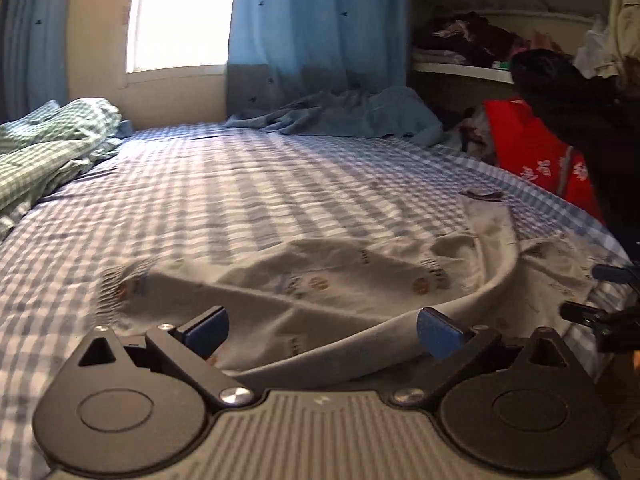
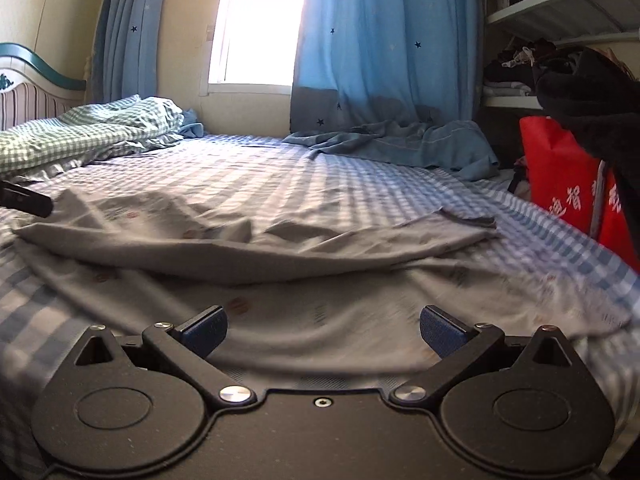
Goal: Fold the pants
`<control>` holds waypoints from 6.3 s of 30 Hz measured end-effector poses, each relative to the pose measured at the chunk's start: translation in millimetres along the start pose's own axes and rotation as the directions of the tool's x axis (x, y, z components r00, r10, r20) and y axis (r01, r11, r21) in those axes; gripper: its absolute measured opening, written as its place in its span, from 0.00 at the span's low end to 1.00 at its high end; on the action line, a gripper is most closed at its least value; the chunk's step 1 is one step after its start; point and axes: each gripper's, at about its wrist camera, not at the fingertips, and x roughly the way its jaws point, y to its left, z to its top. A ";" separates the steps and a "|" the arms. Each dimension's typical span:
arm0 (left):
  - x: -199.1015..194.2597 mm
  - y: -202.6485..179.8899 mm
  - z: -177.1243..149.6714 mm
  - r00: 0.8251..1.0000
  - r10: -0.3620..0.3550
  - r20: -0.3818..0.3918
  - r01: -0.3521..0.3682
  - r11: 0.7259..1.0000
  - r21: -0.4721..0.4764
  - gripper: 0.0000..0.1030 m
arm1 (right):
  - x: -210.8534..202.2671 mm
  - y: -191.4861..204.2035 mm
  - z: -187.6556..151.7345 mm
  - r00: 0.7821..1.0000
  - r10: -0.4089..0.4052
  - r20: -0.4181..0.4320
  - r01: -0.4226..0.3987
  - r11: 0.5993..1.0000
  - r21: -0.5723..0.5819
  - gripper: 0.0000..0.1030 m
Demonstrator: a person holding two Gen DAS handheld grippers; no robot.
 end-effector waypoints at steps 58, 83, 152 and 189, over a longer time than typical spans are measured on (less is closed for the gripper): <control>122.6 -195.4 18.9 0.879 -0.336 -0.339 0.413 0.892 0.187 0.00 | 58.6 -211.1 26.4 0.979 -0.081 -0.187 0.127 0.960 0.250 0.46; 92.8 -188.4 66.6 0.925 -0.326 -0.193 0.361 0.913 0.191 0.00 | 95.5 -166.4 114.3 0.998 -0.047 -0.040 0.042 0.992 -0.123 0.04; -27.0 146.0 -79.1 0.986 0.163 -0.048 -0.152 0.725 -0.672 0.28 | 36.0 83.5 -8.5 0.990 0.108 -0.089 -0.106 0.994 0.020 0.99; -62.5 159.2 -36.7 0.933 0.358 0.045 -0.305 0.849 -0.432 0.66 | 50.9 93.5 44.3 0.961 0.273 -0.043 -0.276 0.953 -0.121 0.99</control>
